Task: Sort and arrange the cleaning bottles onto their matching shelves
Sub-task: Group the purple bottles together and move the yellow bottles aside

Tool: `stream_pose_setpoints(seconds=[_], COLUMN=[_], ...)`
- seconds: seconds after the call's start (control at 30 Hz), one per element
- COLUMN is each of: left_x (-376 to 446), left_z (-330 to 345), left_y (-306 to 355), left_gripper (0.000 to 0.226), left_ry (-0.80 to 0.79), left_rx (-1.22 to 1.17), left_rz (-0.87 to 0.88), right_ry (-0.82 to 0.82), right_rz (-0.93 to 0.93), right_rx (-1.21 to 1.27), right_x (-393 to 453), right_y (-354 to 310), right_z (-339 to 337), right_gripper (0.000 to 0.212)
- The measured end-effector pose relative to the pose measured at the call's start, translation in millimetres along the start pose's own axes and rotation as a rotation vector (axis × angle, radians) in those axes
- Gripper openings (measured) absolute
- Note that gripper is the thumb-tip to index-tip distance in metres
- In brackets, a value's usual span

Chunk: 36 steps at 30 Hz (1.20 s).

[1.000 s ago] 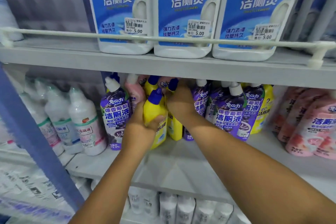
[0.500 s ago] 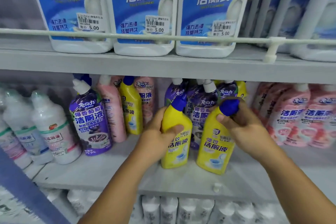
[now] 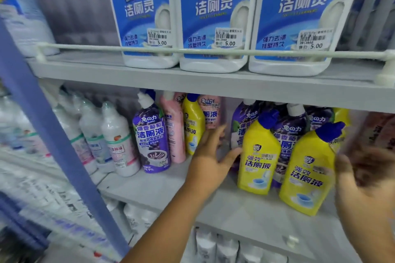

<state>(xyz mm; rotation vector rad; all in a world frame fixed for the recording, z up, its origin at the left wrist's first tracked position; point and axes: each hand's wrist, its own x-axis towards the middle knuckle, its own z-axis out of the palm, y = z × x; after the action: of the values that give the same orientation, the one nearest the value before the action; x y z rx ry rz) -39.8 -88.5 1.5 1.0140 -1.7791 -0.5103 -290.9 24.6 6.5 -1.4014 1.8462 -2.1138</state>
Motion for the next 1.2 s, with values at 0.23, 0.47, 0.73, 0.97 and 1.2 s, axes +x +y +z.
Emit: stream_pose_setpoints(seconds=[0.23, 0.47, 0.73, 0.97, 1.2], left_x=[0.9, 54.3, 13.8, 11.6, 23.9], left_z=[-101.1, -142.5, -151.3, -146.1, -136.8], left_y=[-29.9, -59.0, -50.9, -49.2, -67.0], left_gripper=[0.051, 0.081, 0.074, 0.069, 0.064], left_ry=[0.570, 0.205, 0.177, 0.208, 0.338], left_rx=[0.266, 0.417, 0.515, 0.404, 0.191], left_rz=[-0.125, -0.270, -0.187, -0.187, -0.156], right_ry=[-0.436, -0.716, -0.868, -0.663, -0.449], right_rz=[-0.107, 0.130, 0.033, 0.109, 0.240], right_rx=[0.116, 0.036, -0.280, -0.274, -0.171], right_x=[-42.3, -13.4, -3.8, -23.5, -48.9], right_y=[-67.2, -110.3, -125.1, -132.9, -118.3], right_z=[78.0, 233.1, 319.6, 244.3, 149.7], right_gripper=[0.018, 0.015, 0.024, 0.042, 0.037])
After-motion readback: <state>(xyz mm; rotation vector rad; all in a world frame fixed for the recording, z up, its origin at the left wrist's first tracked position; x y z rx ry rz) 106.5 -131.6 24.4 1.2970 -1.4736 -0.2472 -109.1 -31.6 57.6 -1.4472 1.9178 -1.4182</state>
